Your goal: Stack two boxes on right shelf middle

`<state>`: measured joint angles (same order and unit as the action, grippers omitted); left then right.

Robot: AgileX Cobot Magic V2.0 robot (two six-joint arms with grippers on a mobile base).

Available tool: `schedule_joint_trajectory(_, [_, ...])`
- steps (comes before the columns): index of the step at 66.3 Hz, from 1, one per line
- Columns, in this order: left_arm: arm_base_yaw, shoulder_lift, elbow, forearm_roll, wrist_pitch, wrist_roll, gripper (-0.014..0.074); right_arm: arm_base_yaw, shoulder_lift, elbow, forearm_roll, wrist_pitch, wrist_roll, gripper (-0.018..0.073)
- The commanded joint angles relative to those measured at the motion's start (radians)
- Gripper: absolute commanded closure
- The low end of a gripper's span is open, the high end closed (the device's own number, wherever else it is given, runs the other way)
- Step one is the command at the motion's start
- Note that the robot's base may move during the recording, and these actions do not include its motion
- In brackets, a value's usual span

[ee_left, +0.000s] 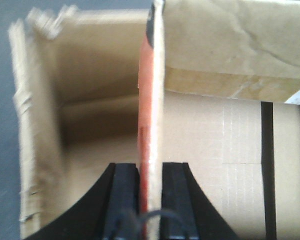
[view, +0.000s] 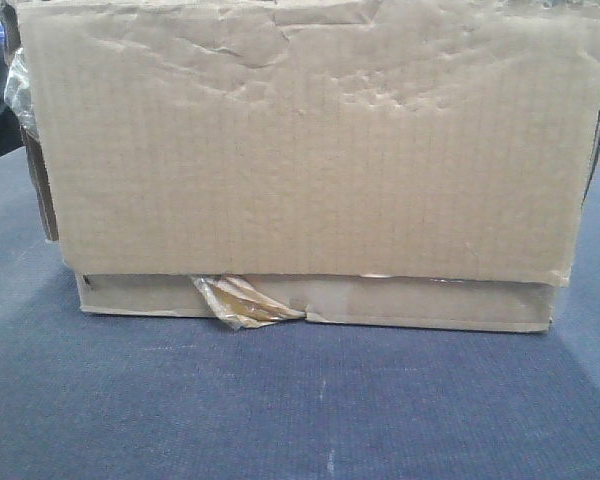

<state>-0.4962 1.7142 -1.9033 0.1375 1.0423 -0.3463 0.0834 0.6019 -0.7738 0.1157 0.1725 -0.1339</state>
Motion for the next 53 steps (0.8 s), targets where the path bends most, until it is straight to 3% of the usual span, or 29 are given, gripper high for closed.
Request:
schedule_joint_trajectory(1, [-0.005,0.017,-0.007,0.019,-0.010,-0.030,0.0708,0.000,0.004,-0.008,-0.008,-0.023,0.003,-0.0001])
schedule_joint_trajectory(37, [-0.005,0.089,-0.007,0.023,-0.020,-0.030,0.0692,0.000,0.004,-0.008,-0.008,-0.023,0.003,-0.0001])
schedule_joint_trajectory(45, [-0.005,0.089,-0.007,0.023,-0.020,-0.030,0.0519,0.000,0.004,-0.008,-0.008,-0.023,0.003,-0.0001])
schedule_joint_trajectory(53, [-0.005,0.089,-0.007,0.023,-0.018,-0.030,0.0241,0.000,0.004,-0.008,-0.008,-0.023,0.003,-0.0001])
